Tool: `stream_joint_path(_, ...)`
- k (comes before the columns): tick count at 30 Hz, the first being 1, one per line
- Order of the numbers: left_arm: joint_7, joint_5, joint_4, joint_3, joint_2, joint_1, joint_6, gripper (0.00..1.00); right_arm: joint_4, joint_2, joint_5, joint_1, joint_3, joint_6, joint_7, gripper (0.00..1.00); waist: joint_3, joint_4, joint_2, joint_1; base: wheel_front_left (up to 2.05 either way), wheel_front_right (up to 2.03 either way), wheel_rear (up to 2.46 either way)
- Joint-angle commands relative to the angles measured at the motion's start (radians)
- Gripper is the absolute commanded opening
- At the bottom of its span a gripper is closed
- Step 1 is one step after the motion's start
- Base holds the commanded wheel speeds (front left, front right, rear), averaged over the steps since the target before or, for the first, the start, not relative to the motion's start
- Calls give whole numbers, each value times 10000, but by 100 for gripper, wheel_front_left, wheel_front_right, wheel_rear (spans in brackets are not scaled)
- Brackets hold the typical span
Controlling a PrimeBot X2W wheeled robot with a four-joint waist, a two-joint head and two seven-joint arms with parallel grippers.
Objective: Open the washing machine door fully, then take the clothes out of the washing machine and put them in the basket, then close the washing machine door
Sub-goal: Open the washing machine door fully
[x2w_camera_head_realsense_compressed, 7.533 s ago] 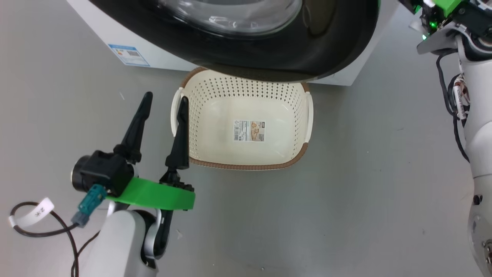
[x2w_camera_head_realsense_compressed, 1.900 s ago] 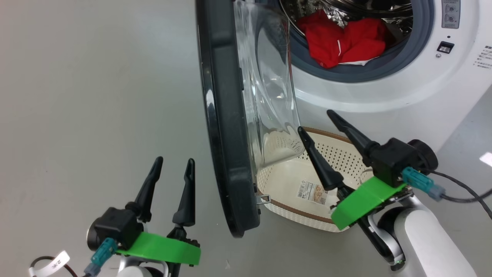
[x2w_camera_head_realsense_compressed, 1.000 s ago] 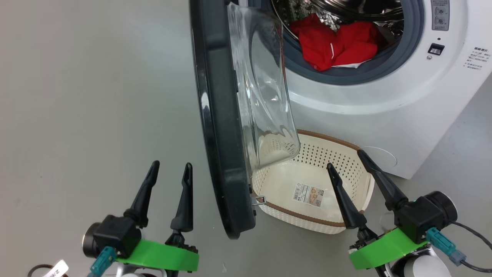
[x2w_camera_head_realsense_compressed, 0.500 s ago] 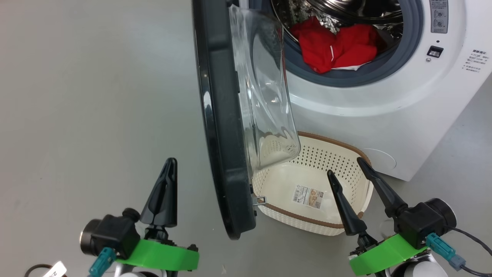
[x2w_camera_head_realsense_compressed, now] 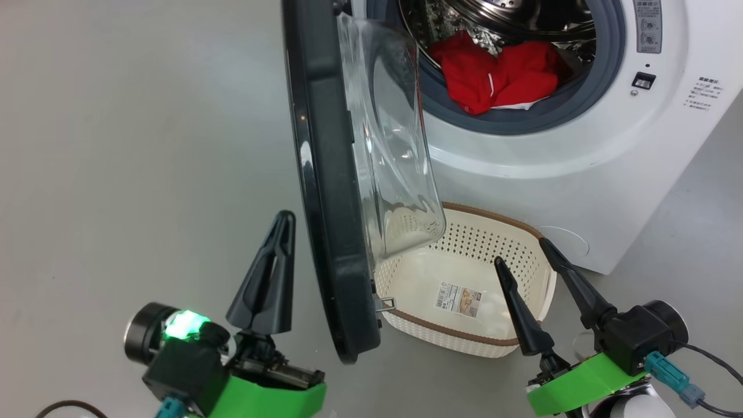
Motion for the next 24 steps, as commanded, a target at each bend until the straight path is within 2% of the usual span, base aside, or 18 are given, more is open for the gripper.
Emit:
stream_joint_path(1, -49, 138, -359, 227, 101, -412, 40, 0, -248, 49, 92, -44, 295, 62, -73, 100, 2, -21, 0, 0, 0, 0, 0)
stream_joint_path(6, 52, 235, -695, -349, 101, -501, -136, 0, -237, 49, 121, -49, 313, 62, -85, 100, 34, -89, 0, 0, 0, 0, 0)
stream_joint_path(13, 380, 55, -411, -1378, 100, -574, -330, 0, -265, 49, 151, -100, 338, 62, -79, 100, 103, -204, 0, 0, 0, 0, 0)
stream_joint_path(19, 737, -103, 413, -1813, 111, -674, -422, 0, -283, 49, 193, -147, 362, 62, -78, 100, 180, -298, 0, 0, 0, 0, 0)
stream_joint_path(24, 733, -144, 1601, -1810, 174, -791, -407, 0, -315, 49, 203, -205, 385, 62, -62, 100, 267, -357, 0, 0, 0, 0, 0)
